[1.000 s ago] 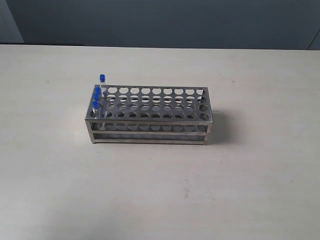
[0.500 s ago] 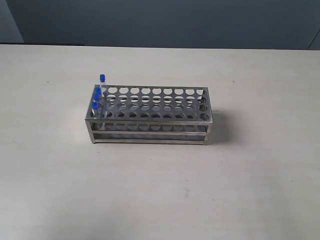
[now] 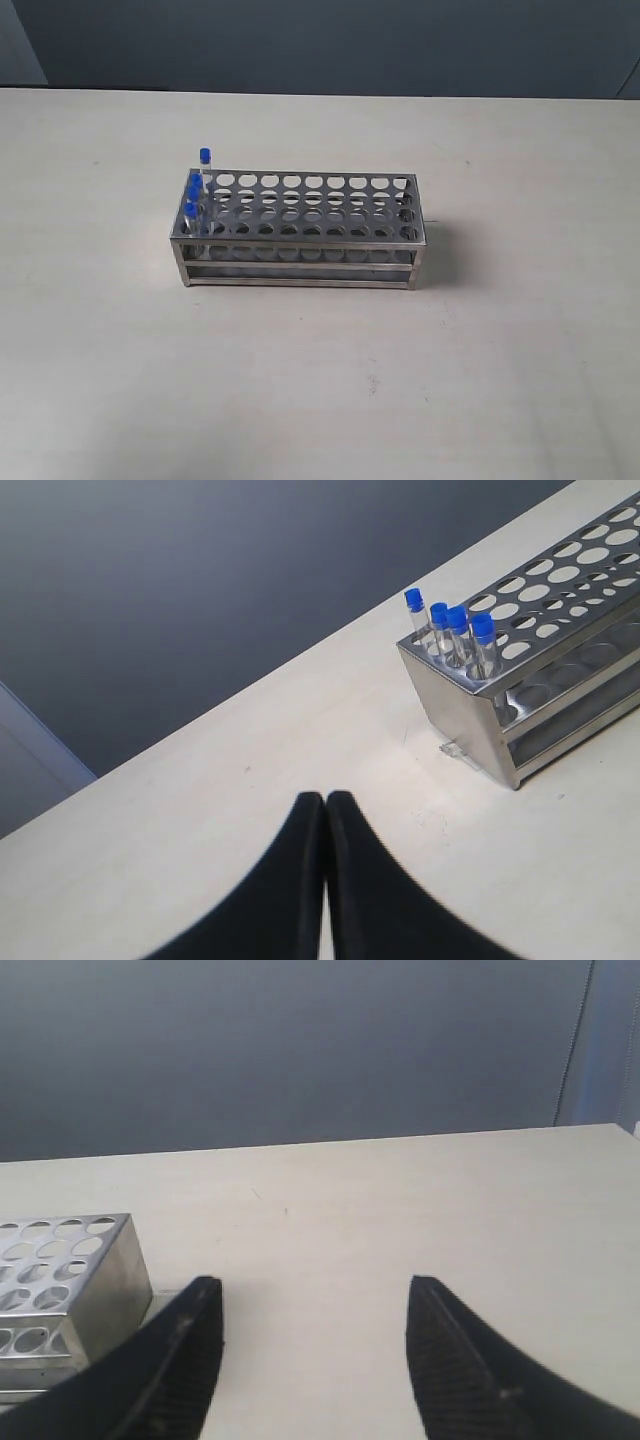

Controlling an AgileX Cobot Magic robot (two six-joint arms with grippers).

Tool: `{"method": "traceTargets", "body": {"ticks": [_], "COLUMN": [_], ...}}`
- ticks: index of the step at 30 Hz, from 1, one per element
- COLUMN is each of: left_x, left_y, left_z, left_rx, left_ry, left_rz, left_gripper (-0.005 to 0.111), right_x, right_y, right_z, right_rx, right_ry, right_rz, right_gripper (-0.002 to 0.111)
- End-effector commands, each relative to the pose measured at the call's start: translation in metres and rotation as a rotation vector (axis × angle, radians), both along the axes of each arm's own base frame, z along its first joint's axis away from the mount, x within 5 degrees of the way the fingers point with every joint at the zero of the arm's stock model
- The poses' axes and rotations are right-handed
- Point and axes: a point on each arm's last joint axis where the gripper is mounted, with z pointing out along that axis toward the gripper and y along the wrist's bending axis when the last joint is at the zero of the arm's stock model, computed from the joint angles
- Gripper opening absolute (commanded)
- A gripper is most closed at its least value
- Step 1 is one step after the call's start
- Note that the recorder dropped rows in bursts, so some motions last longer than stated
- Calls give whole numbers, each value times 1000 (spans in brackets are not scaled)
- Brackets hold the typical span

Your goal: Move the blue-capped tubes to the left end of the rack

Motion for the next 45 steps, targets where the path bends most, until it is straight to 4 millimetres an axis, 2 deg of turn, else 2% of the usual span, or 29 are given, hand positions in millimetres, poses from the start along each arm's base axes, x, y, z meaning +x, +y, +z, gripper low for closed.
{"method": "traceTargets", "body": {"ticks": [1, 9, 17, 45], "left_x": [0, 0, 0, 0], "left_y": [-1, -1, -1, -1], "left_z": [2, 2, 2, 2], "left_rx": [-6, -6, -6, -6], "left_ry": [-7, -7, -7, -7], "left_rz": [-6, -6, -6, -6], "left_gripper": [1, 1, 1, 1], "right_x": [0, 1, 0, 0], "right_y": [-1, -3, -19, -19], "right_z": [-1, -2, -11, -10], "right_rx": [5, 40, 119, 122], "right_ry": [-12, 6, 98, 93], "right_rz": [-20, -46, -244, -245], "right_gripper": [53, 53, 53, 53]}}
